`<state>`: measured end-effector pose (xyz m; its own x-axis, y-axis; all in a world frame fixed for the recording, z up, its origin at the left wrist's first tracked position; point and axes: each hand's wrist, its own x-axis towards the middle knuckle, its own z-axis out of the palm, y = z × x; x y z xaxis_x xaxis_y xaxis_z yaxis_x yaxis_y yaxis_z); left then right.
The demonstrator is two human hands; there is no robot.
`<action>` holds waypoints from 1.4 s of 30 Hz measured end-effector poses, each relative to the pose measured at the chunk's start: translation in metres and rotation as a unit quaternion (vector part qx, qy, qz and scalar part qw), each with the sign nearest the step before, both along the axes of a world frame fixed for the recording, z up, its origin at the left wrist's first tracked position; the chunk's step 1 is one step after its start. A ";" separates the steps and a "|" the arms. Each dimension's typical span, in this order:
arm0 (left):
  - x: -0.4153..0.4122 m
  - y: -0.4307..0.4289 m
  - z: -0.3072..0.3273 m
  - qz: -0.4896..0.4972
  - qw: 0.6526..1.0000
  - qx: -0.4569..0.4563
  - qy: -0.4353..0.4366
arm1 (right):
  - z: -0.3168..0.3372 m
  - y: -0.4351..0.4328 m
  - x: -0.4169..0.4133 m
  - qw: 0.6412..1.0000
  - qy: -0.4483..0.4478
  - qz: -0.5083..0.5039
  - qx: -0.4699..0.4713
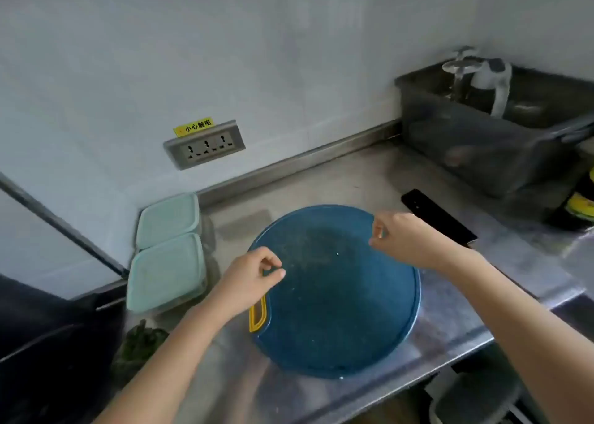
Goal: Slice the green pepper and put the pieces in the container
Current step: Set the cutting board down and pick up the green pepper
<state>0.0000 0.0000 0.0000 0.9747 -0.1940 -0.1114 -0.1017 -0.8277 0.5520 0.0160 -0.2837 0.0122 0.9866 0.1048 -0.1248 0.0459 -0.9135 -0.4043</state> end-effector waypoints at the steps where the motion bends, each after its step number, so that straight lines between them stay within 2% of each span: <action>1: -0.003 -0.001 -0.007 -0.014 1.000 0.013 -0.001 | -0.007 0.001 -0.003 1.000 0.000 -0.002 0.004; 4: -0.009 -0.001 -0.026 -0.034 0.997 0.071 -0.025 | -0.026 0.003 -0.012 1.000 -0.018 0.001 0.003; 9: -0.017 -0.001 -0.037 -0.036 0.995 0.059 -0.075 | -0.045 0.010 -0.040 0.999 -0.035 0.009 -0.014; 11: -0.022 0.003 -0.039 -0.039 0.995 0.060 -0.073 | -0.049 0.016 -0.055 0.999 -0.010 0.014 -0.031; 13: -0.030 0.009 -0.038 -0.045 0.996 0.043 -0.060 | -0.056 0.024 -0.067 0.997 0.019 0.011 -0.071; 16: -0.045 0.023 -0.025 -0.032 0.998 -0.010 -0.061 | -0.062 0.031 -0.077 0.996 0.004 0.000 -0.091; 19: -0.067 0.047 -0.004 -0.008 0.984 0.014 -0.176 | -0.060 0.036 -0.089 0.995 -0.001 0.007 -0.096; 23: -0.104 0.082 0.013 0.103 0.954 0.036 -0.281 | -0.059 0.043 -0.102 0.996 -0.003 0.017 -0.088; 29: -0.130 0.114 -0.019 0.228 0.937 0.113 -0.240 | -0.062 0.055 -0.115 0.997 -0.029 0.019 -0.076; 33: -0.136 0.120 -0.035 0.255 0.940 0.090 -0.209 | -0.059 0.051 -0.122 0.999 -0.045 0.012 -0.012; 37: -0.139 0.123 -0.035 0.242 0.948 0.053 -0.202 | -0.052 0.022 -0.119 0.994 -0.100 -0.033 0.009; 42: -0.133 0.084 -0.014 0.124 0.968 0.023 -0.219 | -0.048 -0.013 -0.110 0.988 -0.110 -0.104 -0.012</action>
<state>-0.1326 0.0838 -0.0140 0.9462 0.0466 0.3201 -0.1133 -0.8792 0.4629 -0.0935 -0.2967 -0.0356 0.9902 -0.1033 0.0943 -0.0595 -0.9214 -0.3841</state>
